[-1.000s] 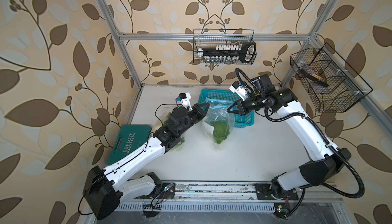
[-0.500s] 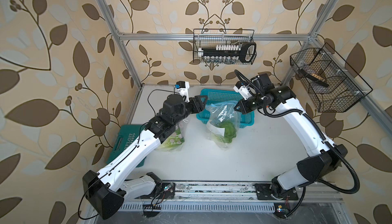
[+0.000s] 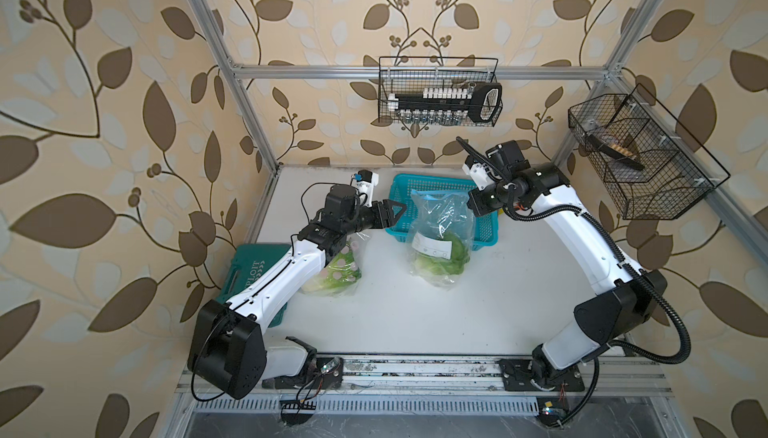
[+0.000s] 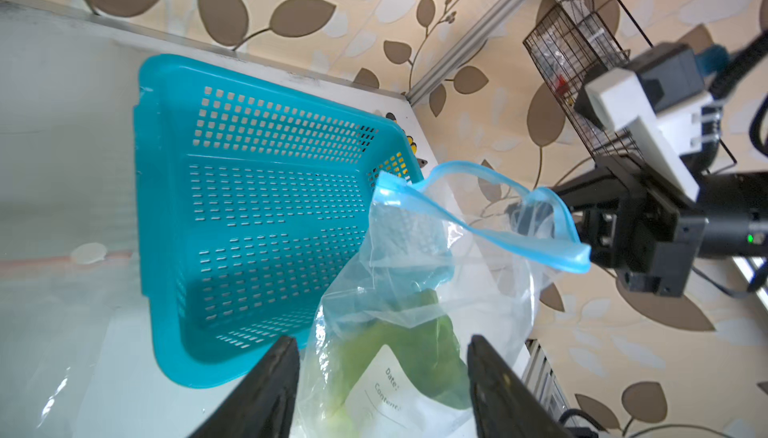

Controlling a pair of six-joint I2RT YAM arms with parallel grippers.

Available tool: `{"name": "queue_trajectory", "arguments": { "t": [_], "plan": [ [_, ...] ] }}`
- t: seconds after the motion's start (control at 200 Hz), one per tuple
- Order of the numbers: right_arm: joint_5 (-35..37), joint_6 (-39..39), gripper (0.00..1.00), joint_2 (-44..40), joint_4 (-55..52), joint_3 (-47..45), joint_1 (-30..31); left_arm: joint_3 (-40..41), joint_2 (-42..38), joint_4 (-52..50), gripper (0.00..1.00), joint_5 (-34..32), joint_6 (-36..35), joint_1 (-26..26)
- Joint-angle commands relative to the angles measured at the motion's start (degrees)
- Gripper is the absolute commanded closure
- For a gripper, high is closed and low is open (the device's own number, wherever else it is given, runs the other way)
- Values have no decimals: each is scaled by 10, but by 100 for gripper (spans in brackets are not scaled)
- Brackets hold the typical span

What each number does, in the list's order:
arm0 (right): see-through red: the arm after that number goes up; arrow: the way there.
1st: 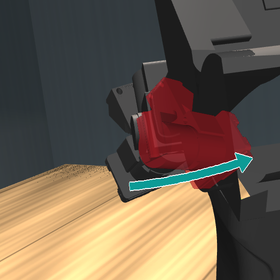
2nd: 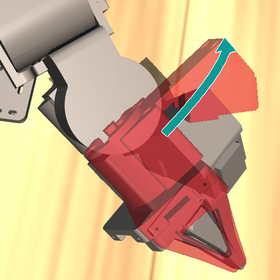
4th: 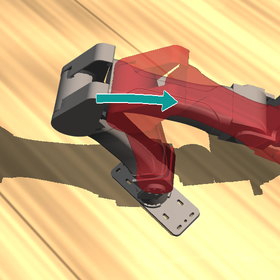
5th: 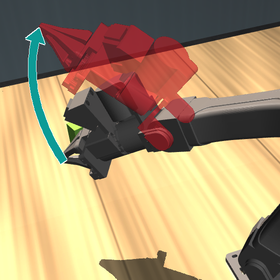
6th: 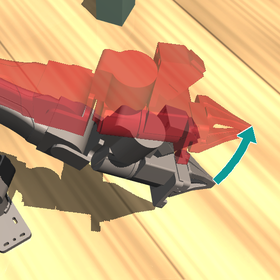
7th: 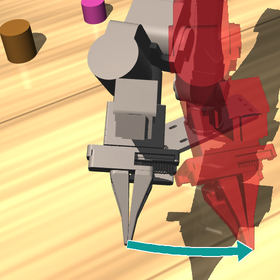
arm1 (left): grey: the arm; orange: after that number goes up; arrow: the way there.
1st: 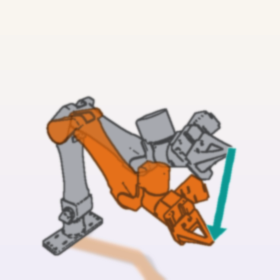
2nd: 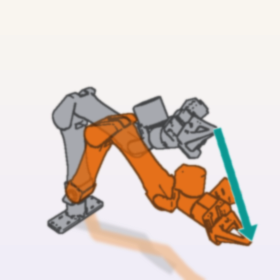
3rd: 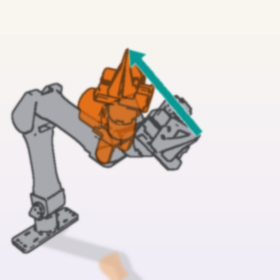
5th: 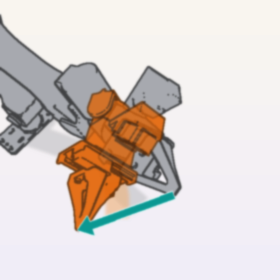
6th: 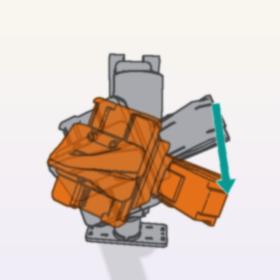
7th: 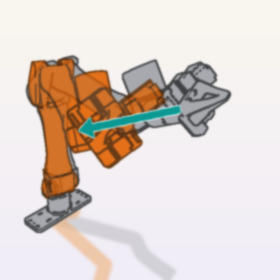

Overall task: Put the chinese cabbages into a zipper bag and zip it
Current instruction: Adjust the zipper food storage bag at the center of the board.

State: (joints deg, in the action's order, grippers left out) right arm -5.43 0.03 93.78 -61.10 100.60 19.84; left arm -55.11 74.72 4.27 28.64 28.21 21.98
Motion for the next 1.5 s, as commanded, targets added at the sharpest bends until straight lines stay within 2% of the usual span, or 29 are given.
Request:
{"name": "queue_trajectory", "arguments": {
  "t": [0.0,0.06,0.305,0.465,0.695,0.89,1.19,1.245,1.345,1.414,1.494],
  "plan": [
    [12,0,100,8,17,-12,-3,5,22,101,47,49,-21,-16],
    [6,0,100,2,30,-24,-3,-7,55,138,53,94,7,-28],
    [5,10,100,-24,71,-62,-2,-62,177,214,51,228,41,-37],
    [3,15,100,-34,83,-78,-2,-84,198,223,48,249,30,-38],
    [5,21,100,-53,102,-95,-2,-116,202,166,56,284,-23,-41],
    [-6,16,100,-50,109,-93,-2,-158,237,133,68,304,-31,-39],
    [-1,18,100,-50,105,-92,-2,-154,244,155,83,306,-33,-37],
    [-2,17,100,-51,103,-90,-3,-153,243,160,90,305,-29,-37],
    [-1,17,100,-60,100,-86,-3,-145,213,151,100,292,-37,-37],
    [0,15,100,-71,96,-81,-3,-130,176,127,100,264,-54,-38],
    [-32,21,100,-102,111,-94,-2,-105,124,100,100,235,-79,-39]
  ]
}}
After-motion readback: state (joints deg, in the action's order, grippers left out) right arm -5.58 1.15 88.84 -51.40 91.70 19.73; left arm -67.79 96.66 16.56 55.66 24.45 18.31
